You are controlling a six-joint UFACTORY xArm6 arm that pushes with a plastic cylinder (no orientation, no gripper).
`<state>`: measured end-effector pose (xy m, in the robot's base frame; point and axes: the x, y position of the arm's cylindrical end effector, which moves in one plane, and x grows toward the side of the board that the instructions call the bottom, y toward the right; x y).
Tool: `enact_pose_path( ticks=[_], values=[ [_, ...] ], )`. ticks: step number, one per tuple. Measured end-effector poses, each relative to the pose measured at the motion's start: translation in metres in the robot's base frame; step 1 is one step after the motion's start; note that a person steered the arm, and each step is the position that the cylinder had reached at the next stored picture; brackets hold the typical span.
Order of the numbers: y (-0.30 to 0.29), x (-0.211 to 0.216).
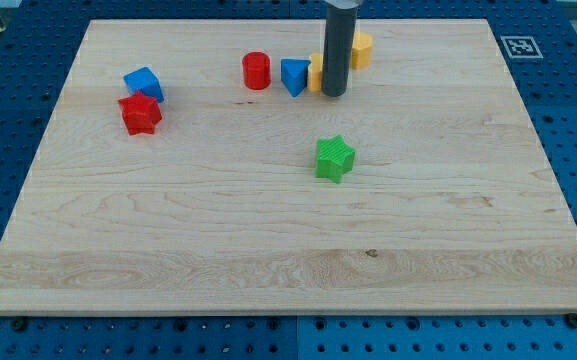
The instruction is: Make a group out of red blocks and blue blocks
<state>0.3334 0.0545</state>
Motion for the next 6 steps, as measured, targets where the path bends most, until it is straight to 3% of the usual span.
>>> enact_pose_path(
  ticks=[2, 5, 6],
  values=[
    [-0.022, -0.009],
    [-0.107, -0.009],
    [-0.103, -0.014]
  ],
)
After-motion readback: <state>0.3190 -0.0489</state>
